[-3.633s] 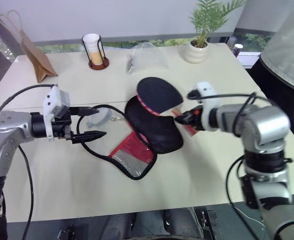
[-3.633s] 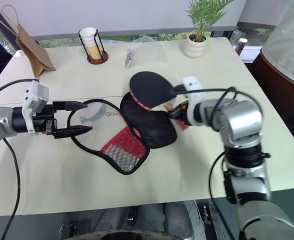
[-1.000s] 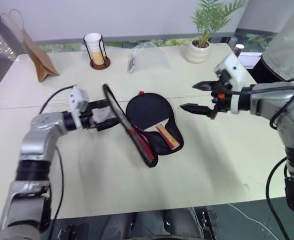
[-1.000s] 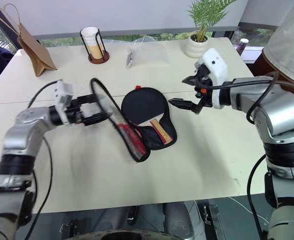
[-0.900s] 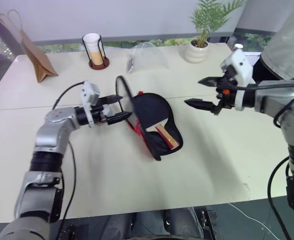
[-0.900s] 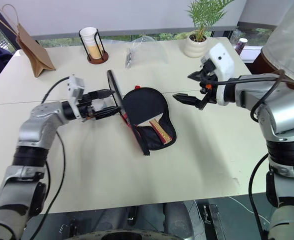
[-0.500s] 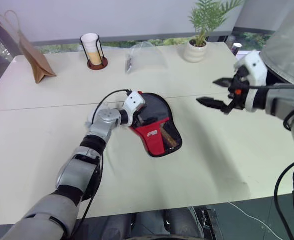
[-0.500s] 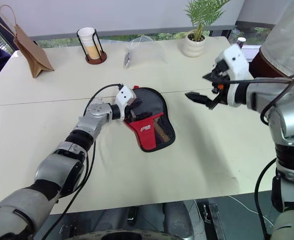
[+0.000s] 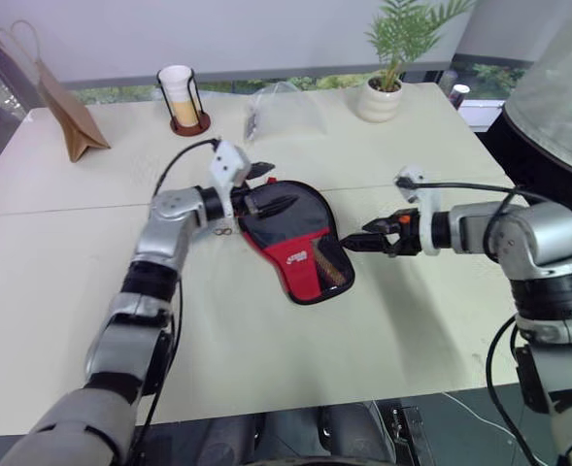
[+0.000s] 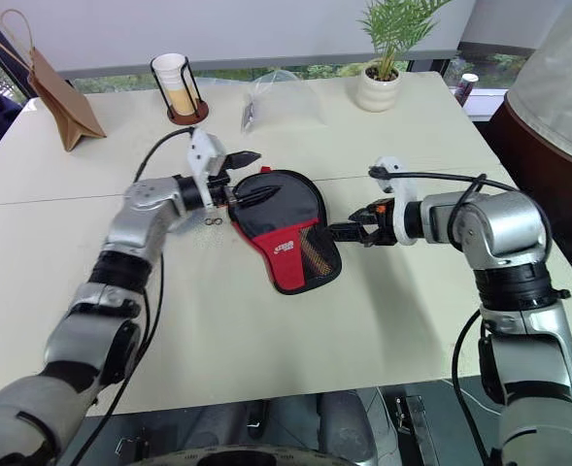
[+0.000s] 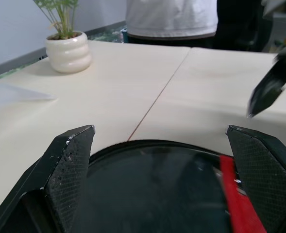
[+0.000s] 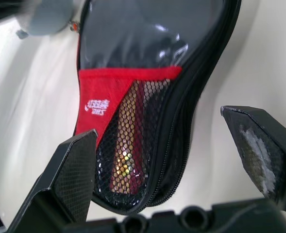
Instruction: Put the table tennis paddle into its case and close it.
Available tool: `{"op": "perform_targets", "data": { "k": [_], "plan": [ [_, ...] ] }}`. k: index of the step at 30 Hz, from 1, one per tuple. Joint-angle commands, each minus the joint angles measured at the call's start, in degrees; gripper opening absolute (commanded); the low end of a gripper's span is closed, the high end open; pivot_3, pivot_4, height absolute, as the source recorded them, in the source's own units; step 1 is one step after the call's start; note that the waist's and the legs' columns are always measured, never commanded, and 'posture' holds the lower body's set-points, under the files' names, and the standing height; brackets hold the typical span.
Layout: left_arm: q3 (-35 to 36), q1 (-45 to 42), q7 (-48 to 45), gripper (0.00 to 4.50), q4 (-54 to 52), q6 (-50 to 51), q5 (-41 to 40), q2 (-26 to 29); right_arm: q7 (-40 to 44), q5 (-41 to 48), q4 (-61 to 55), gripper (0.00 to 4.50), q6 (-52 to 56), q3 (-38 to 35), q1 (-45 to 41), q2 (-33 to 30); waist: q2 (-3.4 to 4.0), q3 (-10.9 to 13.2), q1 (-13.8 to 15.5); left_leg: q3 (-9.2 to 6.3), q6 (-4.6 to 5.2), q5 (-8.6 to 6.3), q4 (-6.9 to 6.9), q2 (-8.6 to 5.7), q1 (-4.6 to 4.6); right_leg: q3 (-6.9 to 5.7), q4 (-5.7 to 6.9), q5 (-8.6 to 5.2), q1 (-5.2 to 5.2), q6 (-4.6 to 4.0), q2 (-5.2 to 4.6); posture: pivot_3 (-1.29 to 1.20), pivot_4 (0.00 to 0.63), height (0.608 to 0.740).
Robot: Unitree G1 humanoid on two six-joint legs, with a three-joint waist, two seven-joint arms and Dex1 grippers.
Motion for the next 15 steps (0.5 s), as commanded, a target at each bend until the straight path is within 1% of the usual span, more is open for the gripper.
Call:
{"op": "perform_targets", "data": {
  "k": [1, 7, 11, 14, 15],
  "plan": [
    [3.3, 4.0, -2.5, 4.5, -12.5, 7.7, -5.6, 5.3, 1.9, -2.0, 3.2, 4.46, -2.8, 2.8, -1.7, 1.3, 0.02, 0.0, 0.2, -0.01, 0.0, 0.0, -0.02, 0.0, 0.0, 0.0, 0.02, 0.0, 0.0, -0.01, 0.0, 0.0, 0.15, 0.74],
    [7.1, 12.5, -7.6, 4.5, -26.0, 20.0, -15.2, 15.3, 4.1, -4.1, 5.3, 4.46, -5.5, 6.2, -1.8, 3.4, 0.02, 0.0, 0.5, -0.01, -0.01, -0.01, 0.02, -0.04, 0.0, -0.03, -0.02, 0.0, 0.05, -0.01, -0.04, 0.0, 0.15, 0.74],
    [9.1, 16.8, -8.8, 4.5, -31.5, 23.1, -18.1, 20.3, 4.9, -4.9, 6.5, 4.46, -5.7, 7.2, -2.0, 5.2, 0.02, 0.0, 0.3, -0.02, -0.01, -0.01, 0.01, -0.01, 0.02, -0.04, -0.02, -0.01, 0.06, -0.02, -0.02, 0.0, 0.15, 0.74],
    [10.2, 18.6, -8.4, 4.5, -33.5, 24.2, -19.3, 22.4, 5.6, -5.3, 7.5, 4.46, -5.7, 7.6, -2.1, 6.2, 0.02, 0.0, 0.3, -0.02, -0.01, -0.01, -0.01, 0.01, 0.04, -0.03, -0.02, -0.01, 0.06, -0.03, 0.0, 0.0, 0.15, 0.74],
    [10.4, 18.9, -8.1, 4.5, -33.8, 24.3, -19.5, 22.7, 5.6, -5.3, 8.1, 4.23, -5.5, 7.5, -2.2, 6.6, 0.02, 0.0, 0.3, -0.02, -0.01, -0.01, -0.01, 0.01, 0.05, -0.03, -0.02, -0.02, 0.06, -0.03, 0.0, 0.0, 0.15, 0.74]
  ]
}}
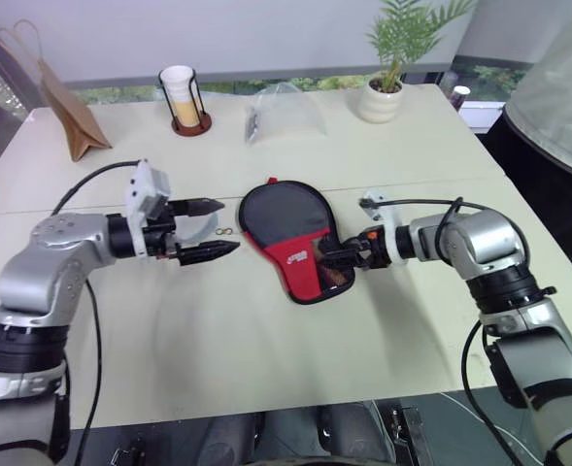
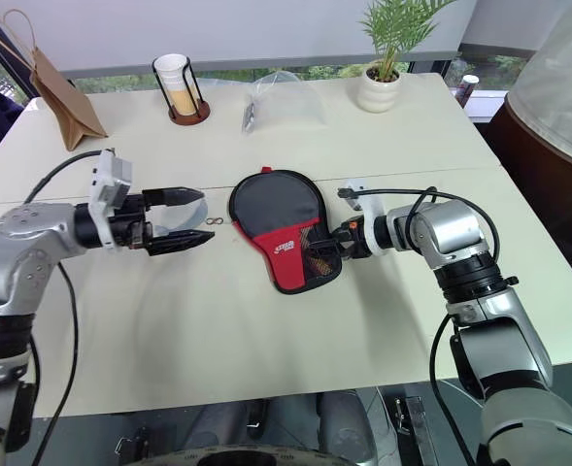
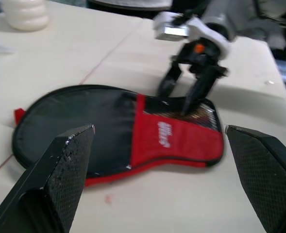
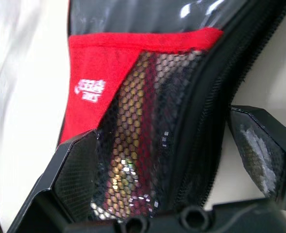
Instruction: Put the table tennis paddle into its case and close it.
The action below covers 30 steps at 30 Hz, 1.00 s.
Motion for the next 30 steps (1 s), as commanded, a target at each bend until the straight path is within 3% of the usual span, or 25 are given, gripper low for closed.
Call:
{"op": "perform_targets", "data": {
  "k": [1, 3, 7, 10, 19, 30],
  "plan": [
    [2.4, 0.5, 0.7, 4.5, -2.7, 0.5, -1.8, 1.5, 1.1, -0.2, 1.6, 3.95, 0.4, 0.4, -1.0, 1.7, 0.0, 0.0, 0.0, 0.0, 0.0, 0.0, 0.0, 0.01, 0.01, 0.0, 0.0, 0.0, 0.0, 0.0, 0.01, 0.0, 0.15, 0.74],
    [2.8, 0.8, 1.5, 4.5, -3.0, 0.4, -1.9, 1.6, 0.9, 0.2, 3.1, 3.24, 1.8, -0.6, -1.2, 2.7, 0.0, 0.0, 0.0, 0.0, 0.0, 0.0, -0.01, 0.01, 0.01, 0.0, 0.0, 0.0, 0.01, -0.01, 0.01, 0.0, 0.15, 0.74],
    [3.1, 1.4, 3.0, 4.5, -3.6, 0.0, -1.9, 1.3, 0.2, 1.1, 4.9, 1.16, 5.7, -2.9, -0.6, 3.9, 0.01, 0.0, 0.0, 0.0, 0.0, 0.0, -0.03, 0.01, 0.02, 0.01, 0.0, 0.0, 0.0, -0.02, 0.0, 0.0, 0.15, 0.74],
    [3.0, 2.2, 3.7, 4.5, -4.4, -0.2, -2.0, 0.9, -1.2, 2.0, 4.8, 0.03, 9.4, -5.0, 0.6, 4.5, 0.0, 0.0, 0.0, 0.01, -0.01, 0.0, -0.05, 0.01, 0.06, 0.03, -0.02, 0.01, 0.04, -0.02, -0.01, 0.0, 0.15, 0.74],
    [1.5, 2.3, 4.7, 4.5, -4.1, -1.7, -1.3, 0.0, -8.0, 6.8, -6.6, 0.03, 25.3, -10.7, 10.3, 6.4, -0.03, -0.1, 0.3, -0.01, 0.0, -0.01, -0.11, -0.02, 0.06, 0.02, -0.08, 0.0, 0.07, -0.03, -0.06, 0.0, 0.15, 0.74],
    [1.5, 3.7, 4.2, 4.5, -4.1, -2.4, -1.1, 0.6, -23.1, 28.9, -21.0, 0.03, 26.8, -15.5, 24.3, 0.5, -0.26, -0.4, 0.4, -0.01, 0.02, -0.03, -0.33, -0.02, 0.15, -0.03, -0.2, -0.06, 0.16, -0.09, -0.25, 0.0, 0.15, 0.74]
  ]
}}
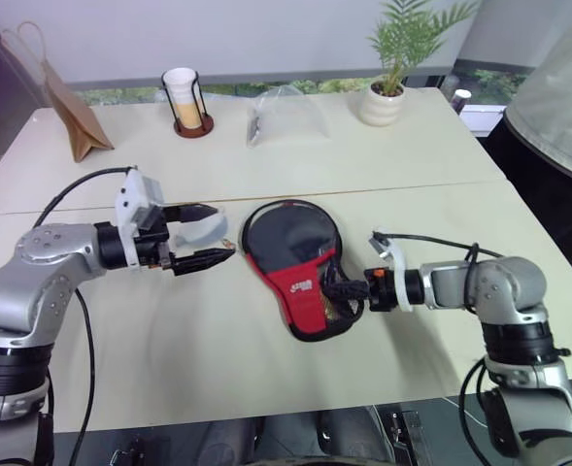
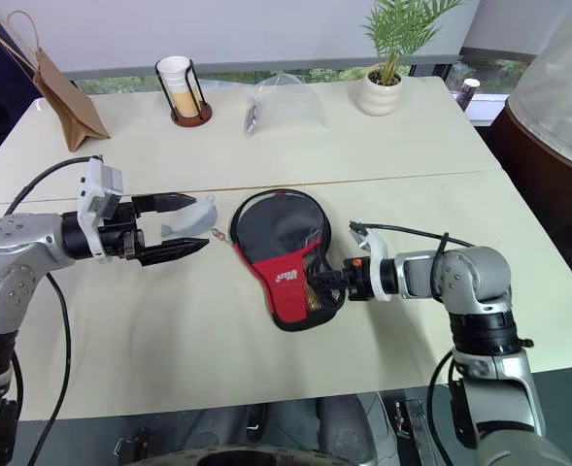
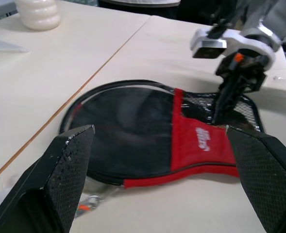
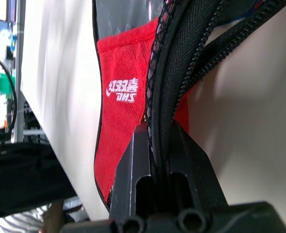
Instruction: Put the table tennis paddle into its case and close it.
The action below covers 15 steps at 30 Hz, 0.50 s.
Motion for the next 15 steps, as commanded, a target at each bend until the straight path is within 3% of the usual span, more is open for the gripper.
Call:
{"op": "perform_targets", "data": {
  "k": [1, 10, 15],
  "plan": [
    [0.9, 0.6, -0.4, 4.5, -1.3, -1.0, -0.3, 0.8, -6.3, 7.6, -0.7, 0.03, 5.6, 1.4, 4.7, -2.3, 0.0, 0.0, 0.0, 0.0, 0.0, 0.0, 0.0, 0.0, 0.0, -0.01, -0.04, -0.01, 0.03, -0.02, -0.01, 0.0, 0.15, 0.74],
    [1.0, 1.1, -0.4, 4.5, -1.9, -0.9, -0.3, 1.4, -30.2, 33.0, 2.8, 0.03, 5.6, -5.1, 11.0, -2.5, -0.04, 0.0, 0.1, -0.01, 0.03, -0.01, -0.01, 0.0, -0.01, 0.0, -0.16, -0.08, 0.11, -0.14, -0.05, 0.0, 0.15, 0.74],
    [1.0, 1.2, -0.4, 4.5, -2.0, -0.8, -0.4, 1.6, -47.0, 55.0, 0.0, 0.03, -5.5, 1.5, 15.5, -8.1, -0.02, 0.0, 0.1, -0.03, 0.04, -0.01, -0.04, 0.01, 0.0, -0.02, -0.32, -0.09, 0.2, -0.16, -0.05, 0.0, 0.15, 0.74]
  ]
}}
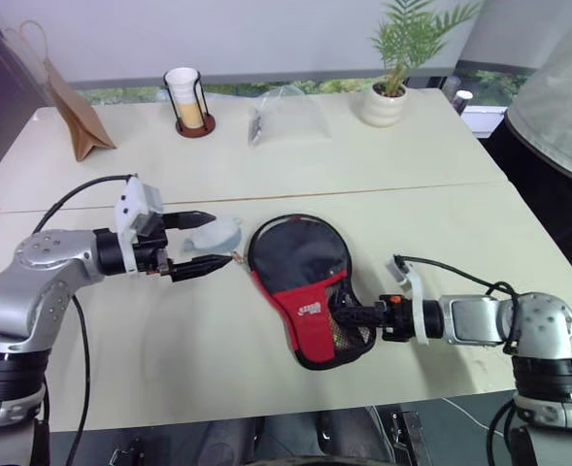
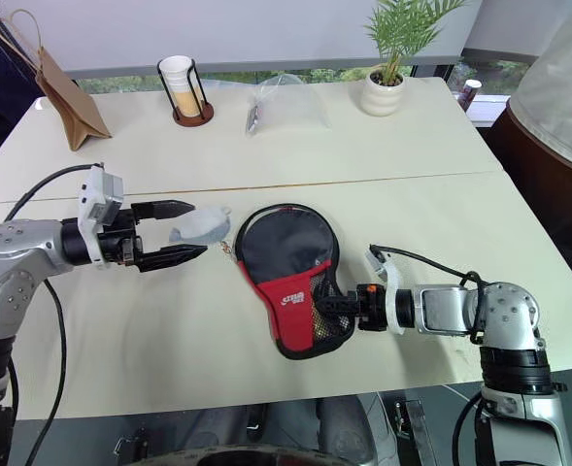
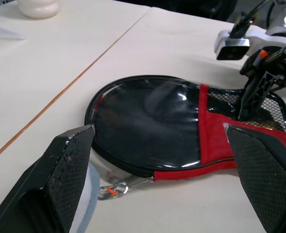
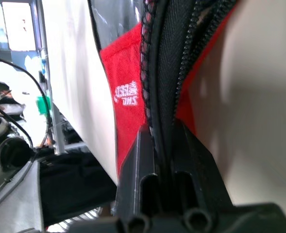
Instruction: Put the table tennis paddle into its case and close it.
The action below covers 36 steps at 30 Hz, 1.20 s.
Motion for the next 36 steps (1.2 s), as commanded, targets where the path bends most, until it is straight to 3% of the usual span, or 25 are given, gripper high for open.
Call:
{"op": "perform_targets", "data": {
  "k": [1, 4, 14, 17, 21, 24, 28, 31, 34, 36],
  "plan": [
    [1.0, -0.2, -0.1, 4.5, -1.8, -0.7, -0.4, 0.9, -12.8, 14.9, -3.0, 0.03, -6.9, 8.3, 4.4, -5.5, 0.01, 0.0, 0.0, -0.01, 0.0, 0.0, -0.03, 0.01, 0.0, 0.0, -0.07, 0.0, 0.01, -0.01, 0.0, 0.0, 0.15, 0.74],
    [0.7, -0.3, -0.1, 4.5, -1.5, -0.9, -0.2, 0.8, -16.3, 18.8, -5.3, 0.03, -12.6, 11.5, 5.9, -7.3, -0.01, 0.0, -0.2, 0.0, 0.03, -0.01, -0.06, 0.02, -0.01, -0.01, -0.32, -0.01, 0.1, -0.02, 0.0, 0.0, 0.15, 0.74],
    [0.1, -1.0, -0.4, 4.5, -1.2, -1.1, 0.0, 0.6, -18.4, 18.9, -8.7, 0.03, -19.7, 14.1, 7.2, -8.4, -0.02, 0.0, -0.3, 0.0, 0.03, -0.01, -0.06, 0.22, 0.06, 0.02, -0.35, -0.02, 0.14, -0.05, 0.24, 0.0, 0.15, 0.74],
    [0.0, -1.0, -0.5, 4.5, -1.0, -1.3, 0.1, 0.6, -17.2, 18.9, -8.2, 1.0, -19.4, 13.9, 5.4, -10.4, -0.01, 0.0, -0.2, 0.0, 0.03, -0.01, -0.06, 0.26, 0.06, 0.02, -0.35, -0.01, 0.14, -0.07, 0.27, 0.0, 0.15, 0.74],
    [0.1, -0.9, -0.4, 4.5, -1.1, -1.6, 0.2, 0.5, -12.6, 18.9, -5.1, 2.96, -18.2, 11.7, 2.1, -14.8, 0.0, 0.0, -0.1, 0.04, 0.03, -0.01, -0.05, 0.24, 0.03, 0.03, -0.37, -0.01, 0.12, -0.08, 0.25, 0.0, 0.15, 0.74],
    [0.3, -0.9, 0.1, 4.5, -0.9, -2.0, 0.2, 0.1, -3.2, 11.2, -2.3, 4.45, -16.1, 8.3, -1.7, -19.6, 0.0, 0.0, 0.2, 0.05, 0.03, -0.01, -0.02, 0.2, 0.02, 0.03, -0.39, -0.01, 0.15, -0.07, 0.2, 0.0, 0.15, 0.74],
    [0.5, -0.9, 0.3, 4.5, 0.0, -3.3, 1.1, 0.5, 14.9, -3.9, -2.2, 4.48, -15.4, 6.2, -7.3, -27.7, 0.1, 0.1, 0.8, 0.12, 0.03, -0.01, 0.02, 0.12, 0.0, -0.02, -0.4, 0.0, 0.14, -0.06, 0.12, 0.0, 0.15, 0.74],
    [0.6, -1.1, 0.3, 4.5, 1.2, -4.7, 2.5, 1.1, 30.3, -17.8, -4.5, 4.48, -20.7, 8.3, -10.8, -32.9, 0.13, 0.1, 1.0, 0.13, 0.04, -0.01, -0.03, 0.15, -0.05, -0.03, -0.41, -0.01, 0.04, -0.05, 0.19, 0.0, 0.15, 0.74],
    [0.0, -1.4, 0.5, 4.5, 2.7, -6.1, 4.6, 1.7, 42.2, -31.7, -6.4, 4.48, -30.2, 12.5, -16.1, -33.5, 0.15, 0.1, 0.6, 0.18, 0.03, -0.01, -0.08, 0.22, -0.07, -0.02, -0.41, -0.01, -0.04, -0.04, 0.25, 0.0, 0.15, 0.74],
    [-0.5, -2.9, 1.9, 4.5, 4.2, -6.8, 6.0, 1.2, 47.1, -41.5, -7.2, 4.48, -37.6, 17.1, -20.0, -30.4, 0.17, 0.1, 0.5, 0.2, 0.02, -0.02, -0.09, 0.25, -0.06, 0.01, -0.4, 0.0, -0.07, -0.04, 0.26, 0.0, 0.15, 0.74]
  ]
}}
